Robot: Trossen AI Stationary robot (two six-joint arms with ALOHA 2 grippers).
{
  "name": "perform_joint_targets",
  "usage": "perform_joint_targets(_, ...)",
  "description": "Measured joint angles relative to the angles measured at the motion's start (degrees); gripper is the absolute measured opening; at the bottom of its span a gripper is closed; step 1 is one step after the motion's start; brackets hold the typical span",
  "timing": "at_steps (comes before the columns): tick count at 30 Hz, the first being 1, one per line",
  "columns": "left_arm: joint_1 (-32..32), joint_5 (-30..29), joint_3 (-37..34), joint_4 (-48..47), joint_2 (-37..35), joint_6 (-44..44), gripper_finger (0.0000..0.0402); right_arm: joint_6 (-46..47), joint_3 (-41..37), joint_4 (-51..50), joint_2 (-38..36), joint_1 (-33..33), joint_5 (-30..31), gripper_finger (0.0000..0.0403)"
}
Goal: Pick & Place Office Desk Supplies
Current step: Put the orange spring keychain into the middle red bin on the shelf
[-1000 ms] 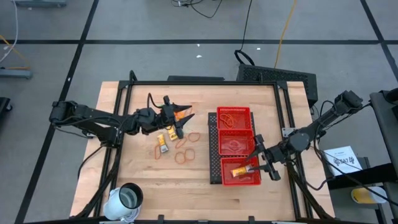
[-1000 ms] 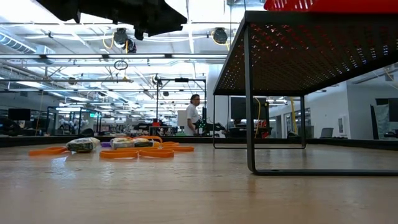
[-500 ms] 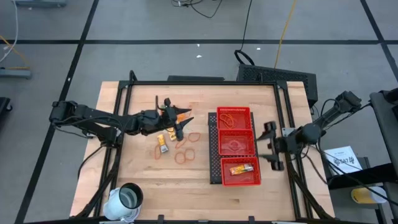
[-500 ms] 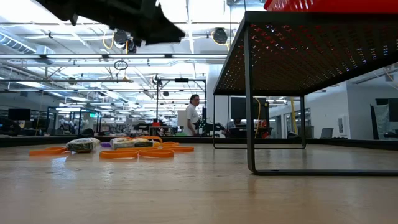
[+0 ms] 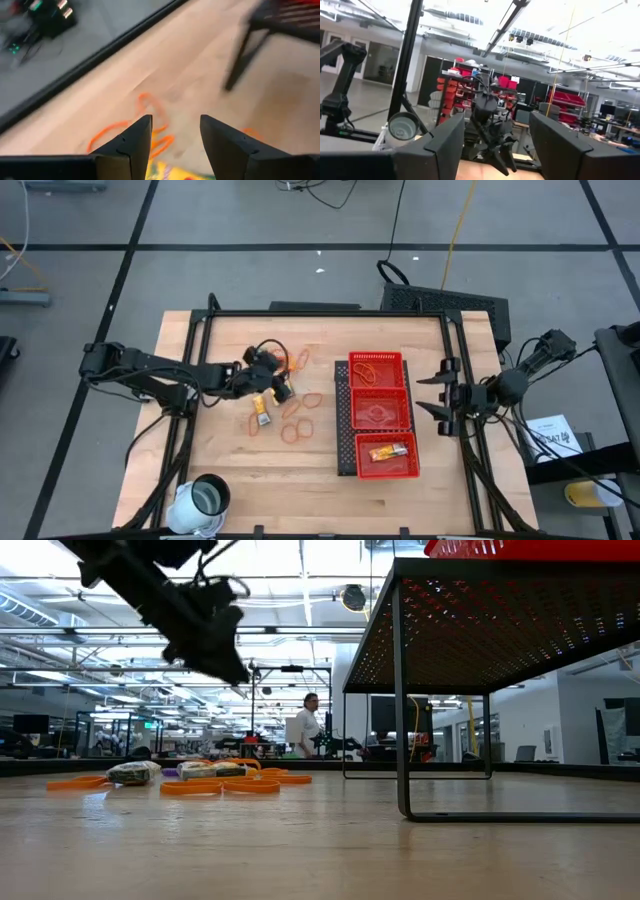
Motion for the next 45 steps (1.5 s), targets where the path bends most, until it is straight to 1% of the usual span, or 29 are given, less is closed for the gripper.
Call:
perform_joint_targets(2,1.81,-0.23,0.0,-3.16,0.0,-4.82,0.0177,-0.73,0.0,0.0,0.06,-0.04,0.0,0.0208)
perform_joint_targets(4,4.46,1.45,0.0,-6.11,0.0,-9.68,0.0177,-0.8,0.0,0.02,0.08,-0.43,0.0,0.0206)
perform_joint_targets(6,8.01,5.08,0.0,-8.84,0.0,-14.13,0.0177,-0.34,0.0,-0.21,0.08,-1.02,-0.01,0.0206)
perform_joint_targets(9,13.45,12.37,0.0,-11.64,0.3,-18.4,0.0177,0.9,0.0,-1.38,0.07,-2.0,0.01,0.0206)
perform_joint_targets(10,14.91,14.09,0.0,-12.08,0.62,-18.81,0.0177,1.35,0.0,-2.01,0.08,-2.33,0.0,0.0206)
perform_joint_targets(12,17.21,15.39,0.0,-12.43,1.57,-18.84,0.0177,2.26,0.0,-2.87,0.08,-2.95,-0.01,0.0204)
perform_joint_targets(18,21.82,15.1,0.04,-13.87,5.87,-20.26,0.0177,3.69,0.0,-3.57,0.11,-3.82,-0.15,0.0206)
perform_joint_targets(22,23.8,14.84,0.04,-15.57,8.53,-21.48,0.0177,3.66,0.0,-3.58,0.11,-3.82,-0.17,0.0207)
perform_joint_targets(28,24.37,14.73,0.04,-15.26,11.89,-21.66,0.0177,3.55,0.0,-3.58,0.11,-3.8,-0.2,0.0203)
perform_joint_targets(31,24.41,13.64,0.04,-15.44,13.28,-22.76,0.0177,3.55,0.0,-3.56,0.11,-3.8,-0.2,0.0201)
perform_joint_targets(37,24.45,13.2,0.04,-15.88,13.99,-23.19,0.0177,3.6,0.0,-3.56,0.1,-3.8,-0.22,0.0201)
perform_joint_targets(41,24.95,12.9,0.04,-18.05,14.06,-24.01,0.0177,3.64,0.0,-3.56,0.1,-3.8,-0.22,0.0201)
perform_joint_targets(45,25.85,12.69,0.05,-18.04,15.95,-24.88,0.0177,3.66,0.0,-3.56,0.11,-3.78,-0.22,0.0201)
